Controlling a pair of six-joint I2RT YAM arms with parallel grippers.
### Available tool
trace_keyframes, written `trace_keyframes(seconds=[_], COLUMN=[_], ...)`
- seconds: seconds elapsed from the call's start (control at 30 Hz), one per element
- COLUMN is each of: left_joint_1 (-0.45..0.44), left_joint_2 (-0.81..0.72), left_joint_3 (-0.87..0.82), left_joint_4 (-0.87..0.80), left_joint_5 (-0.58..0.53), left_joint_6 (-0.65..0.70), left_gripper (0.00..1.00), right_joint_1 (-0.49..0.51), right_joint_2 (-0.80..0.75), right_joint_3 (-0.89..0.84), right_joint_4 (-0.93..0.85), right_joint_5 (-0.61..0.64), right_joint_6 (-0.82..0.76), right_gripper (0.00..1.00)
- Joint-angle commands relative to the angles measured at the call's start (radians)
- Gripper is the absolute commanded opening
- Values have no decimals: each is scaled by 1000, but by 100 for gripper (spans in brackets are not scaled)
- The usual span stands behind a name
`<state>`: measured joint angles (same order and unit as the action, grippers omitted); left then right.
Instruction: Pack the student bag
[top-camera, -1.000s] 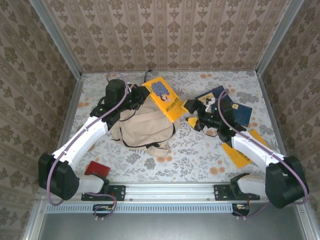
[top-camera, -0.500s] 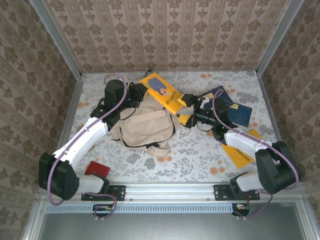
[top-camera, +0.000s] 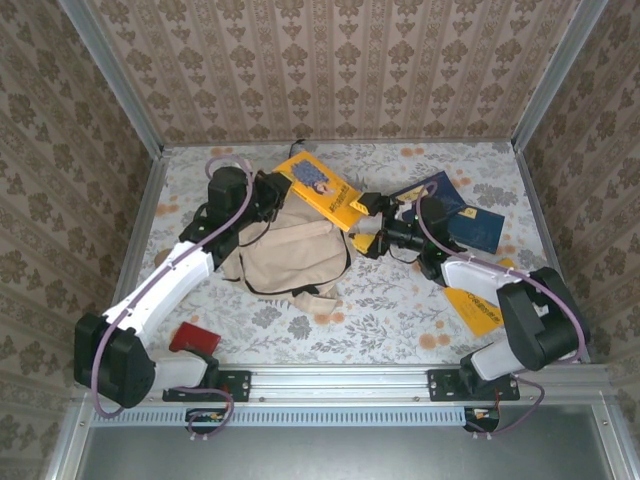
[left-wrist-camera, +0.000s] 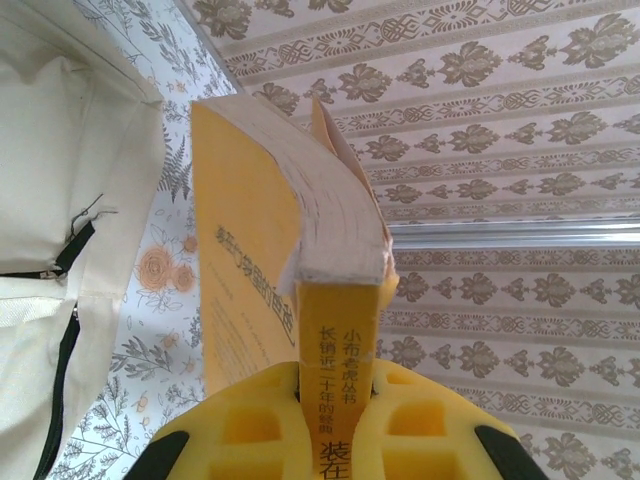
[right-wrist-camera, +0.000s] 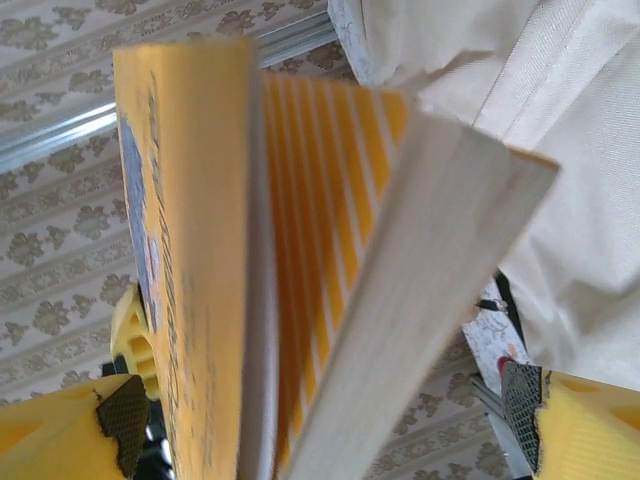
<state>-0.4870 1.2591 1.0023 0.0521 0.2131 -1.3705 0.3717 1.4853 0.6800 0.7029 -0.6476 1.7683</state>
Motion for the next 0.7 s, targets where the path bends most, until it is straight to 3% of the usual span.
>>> trace_keyframes(seconds=[0.0,0.37,0.67], left_joint_1=[-5,24,91], left_joint_2=[-53,-143,-119], left_joint_3=[1,-133,-172], left_joint_4=[77,40,78], left_joint_5=[-21,-56,75], left_joint_6=[-45,-39,-45], left_gripper=[0,0,0], right_joint_1=[24,74,75], right_joint_2=[29,60,75], right_joint_3=[63,23,42], right_joint_4=[153,172,137], right_joint_5=[70,220,228], right_joint_6=[116,176,140], right_gripper=[91,61,41])
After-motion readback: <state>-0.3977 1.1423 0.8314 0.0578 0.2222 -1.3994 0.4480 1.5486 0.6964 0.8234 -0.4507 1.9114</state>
